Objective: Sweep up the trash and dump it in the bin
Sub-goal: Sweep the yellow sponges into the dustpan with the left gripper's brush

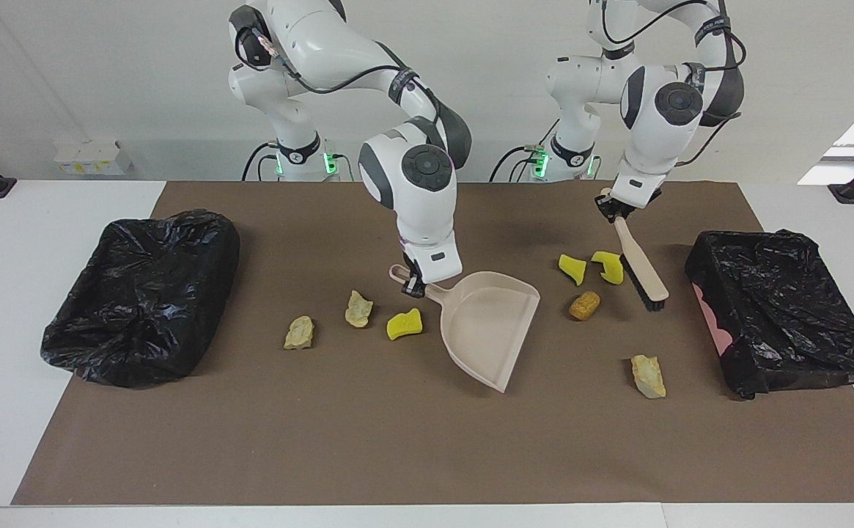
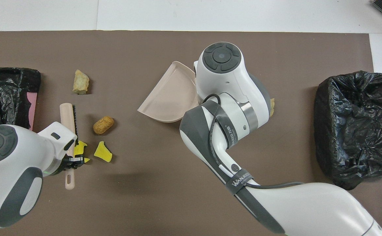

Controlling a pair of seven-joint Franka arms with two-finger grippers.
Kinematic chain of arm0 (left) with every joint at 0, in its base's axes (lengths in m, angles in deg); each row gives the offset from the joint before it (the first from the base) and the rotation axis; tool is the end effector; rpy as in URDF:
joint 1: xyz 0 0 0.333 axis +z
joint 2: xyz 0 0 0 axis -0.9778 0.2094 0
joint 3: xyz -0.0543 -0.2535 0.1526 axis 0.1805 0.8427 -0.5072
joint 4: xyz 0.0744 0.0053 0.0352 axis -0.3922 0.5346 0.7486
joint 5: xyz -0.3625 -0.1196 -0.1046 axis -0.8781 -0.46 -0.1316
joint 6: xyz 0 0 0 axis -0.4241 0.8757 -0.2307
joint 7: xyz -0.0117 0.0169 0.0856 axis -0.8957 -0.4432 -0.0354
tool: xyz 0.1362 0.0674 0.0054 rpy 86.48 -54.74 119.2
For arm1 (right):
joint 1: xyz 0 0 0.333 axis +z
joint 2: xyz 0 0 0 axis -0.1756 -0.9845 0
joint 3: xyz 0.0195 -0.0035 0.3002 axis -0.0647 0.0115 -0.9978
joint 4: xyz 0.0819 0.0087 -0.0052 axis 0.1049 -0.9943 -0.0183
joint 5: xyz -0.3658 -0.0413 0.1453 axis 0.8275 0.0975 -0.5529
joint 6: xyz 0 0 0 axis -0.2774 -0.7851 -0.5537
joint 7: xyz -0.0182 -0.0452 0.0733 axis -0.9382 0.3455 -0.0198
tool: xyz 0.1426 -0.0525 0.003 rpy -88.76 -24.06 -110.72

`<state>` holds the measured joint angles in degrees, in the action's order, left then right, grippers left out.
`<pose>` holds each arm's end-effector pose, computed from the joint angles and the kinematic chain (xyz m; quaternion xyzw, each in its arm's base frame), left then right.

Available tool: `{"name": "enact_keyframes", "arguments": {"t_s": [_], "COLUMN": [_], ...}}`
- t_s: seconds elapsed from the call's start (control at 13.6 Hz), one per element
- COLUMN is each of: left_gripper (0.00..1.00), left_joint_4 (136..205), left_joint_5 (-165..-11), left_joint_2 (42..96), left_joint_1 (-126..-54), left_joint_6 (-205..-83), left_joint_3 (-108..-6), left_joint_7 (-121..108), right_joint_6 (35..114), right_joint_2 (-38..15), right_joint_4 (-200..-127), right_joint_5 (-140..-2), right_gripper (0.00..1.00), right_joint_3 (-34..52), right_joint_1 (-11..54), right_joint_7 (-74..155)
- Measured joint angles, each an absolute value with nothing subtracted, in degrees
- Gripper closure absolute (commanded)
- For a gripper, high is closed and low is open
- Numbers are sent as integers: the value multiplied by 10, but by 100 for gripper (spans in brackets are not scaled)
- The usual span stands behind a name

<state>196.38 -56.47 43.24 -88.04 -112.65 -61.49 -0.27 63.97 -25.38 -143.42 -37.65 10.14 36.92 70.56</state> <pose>0.4261 -0.0545 0.3646 -0.9897 -0.0885 0.0868 0.0710 0.5796 0.3569 0.3251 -0.8112 -0.5828 0.0471 0.0056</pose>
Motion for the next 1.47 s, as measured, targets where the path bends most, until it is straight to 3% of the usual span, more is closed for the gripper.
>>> {"name": "enact_keyframes", "arguments": {"t_s": [0.37,0.96,1.25,1.47], "left_gripper": [100,100,100,100], "left_joint_4": [2017,2104,2108,2092], "left_joint_5": [-565,-568,-613,-645], "left_joint_2": [398,370,377,417], "left_joint_1": [-865,-857,-913,-955], "left_joint_6": [-1116,-1116,-1177,-1231], "left_joint_3": [-614,-610,-601,-599], "left_joint_7": [-3,49,103,115], "right_joint_6": [651,658,671,673], "right_joint_2": [-219,-213,-218,-218], "right_joint_4": [-1504,-1526,-1529,-1529], "right_joint_5": [-307,-294,-287,-287], "right_gripper": [100,100,100,100], "right_joint_3": [102,102,102,102], "right_joint_1": [366,383,399,399], "right_joint_7": [831,849,849,848]}}
